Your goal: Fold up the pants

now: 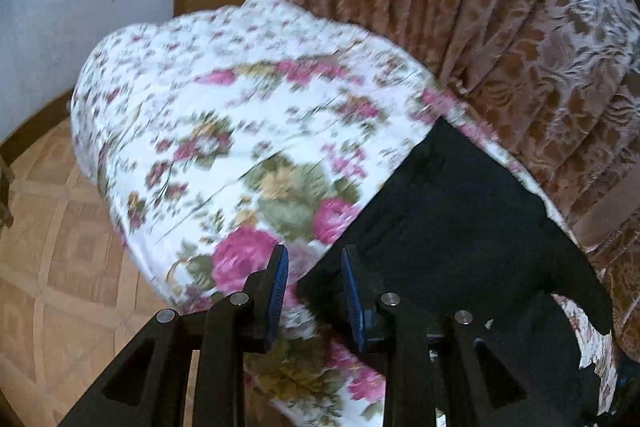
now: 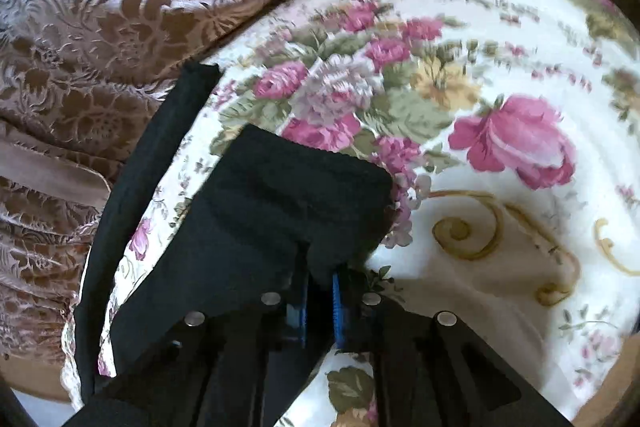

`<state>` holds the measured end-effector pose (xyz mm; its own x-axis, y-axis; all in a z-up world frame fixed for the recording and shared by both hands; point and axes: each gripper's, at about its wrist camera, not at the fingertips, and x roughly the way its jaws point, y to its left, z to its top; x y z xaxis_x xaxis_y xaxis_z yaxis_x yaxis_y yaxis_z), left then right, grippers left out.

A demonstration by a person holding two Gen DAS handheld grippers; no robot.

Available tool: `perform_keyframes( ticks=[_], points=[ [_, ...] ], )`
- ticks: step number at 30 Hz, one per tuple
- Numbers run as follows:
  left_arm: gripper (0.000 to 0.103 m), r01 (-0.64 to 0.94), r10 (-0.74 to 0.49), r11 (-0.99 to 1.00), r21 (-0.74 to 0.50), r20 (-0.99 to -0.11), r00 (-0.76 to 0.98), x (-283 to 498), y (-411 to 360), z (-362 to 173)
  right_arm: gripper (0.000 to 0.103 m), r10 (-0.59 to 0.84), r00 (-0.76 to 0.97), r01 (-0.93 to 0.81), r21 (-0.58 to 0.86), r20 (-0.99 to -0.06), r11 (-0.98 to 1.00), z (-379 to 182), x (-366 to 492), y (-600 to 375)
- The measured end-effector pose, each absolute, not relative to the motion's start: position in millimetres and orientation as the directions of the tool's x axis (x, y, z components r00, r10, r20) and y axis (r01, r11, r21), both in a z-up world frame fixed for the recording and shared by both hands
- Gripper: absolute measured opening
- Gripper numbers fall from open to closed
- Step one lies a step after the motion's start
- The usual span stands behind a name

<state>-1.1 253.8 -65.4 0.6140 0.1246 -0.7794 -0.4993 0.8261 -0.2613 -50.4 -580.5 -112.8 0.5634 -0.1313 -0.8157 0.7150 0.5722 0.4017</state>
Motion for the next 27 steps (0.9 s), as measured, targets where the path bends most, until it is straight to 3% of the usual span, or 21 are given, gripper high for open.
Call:
perform_keyframes(
  ticks=[7,14,17,18,20,24,27],
  points=[
    [0.028,-0.301,-0.036,0.906,-0.297,-0.764,0.644,17,205,-65,0.007,-0.286,0.562,0.722,0.291,-0.777,0.628,-59,-108,-567],
    [0.028,-0.182,-0.095,0.959,-0.219,-0.850,0.519,35,156,-103,0.009,-0.248,0.508,0.776,0.313,-0.825,0.548,-98,-152,-578],
    [0.028,-0.185,-0.062,0.968,-0.171,-0.873,0.483,32,151,-117,0.016,-0.229,0.538,0.775,0.369,-0.811,0.513,-108,-162,-585],
    [0.028,-0.181,-0.065,0.968,-0.175,-0.869,0.491,31,152,-117,0.030,-0.228,0.543,0.775,0.377,-0.809,0.507,-107,-165,-586],
    [0.028,-0.183,-0.072,0.965,-0.186,-0.865,0.497,29,153,-115,0.044,-0.265,0.507,0.801,0.336,-0.820,0.495,-98,-173,-587],
    [0.028,-0.183,-0.085,0.958,-0.218,-0.833,0.547,24,159,-101,0.044,-0.332,0.517,0.794,0.297,-0.789,0.531,-68,-182,-575],
    [0.028,-0.183,-0.089,0.957,-0.226,-0.828,0.554,23,159,-100,0.044,-0.270,0.580,0.719,0.327,-0.769,0.613,-53,-161,-548]
  ],
)
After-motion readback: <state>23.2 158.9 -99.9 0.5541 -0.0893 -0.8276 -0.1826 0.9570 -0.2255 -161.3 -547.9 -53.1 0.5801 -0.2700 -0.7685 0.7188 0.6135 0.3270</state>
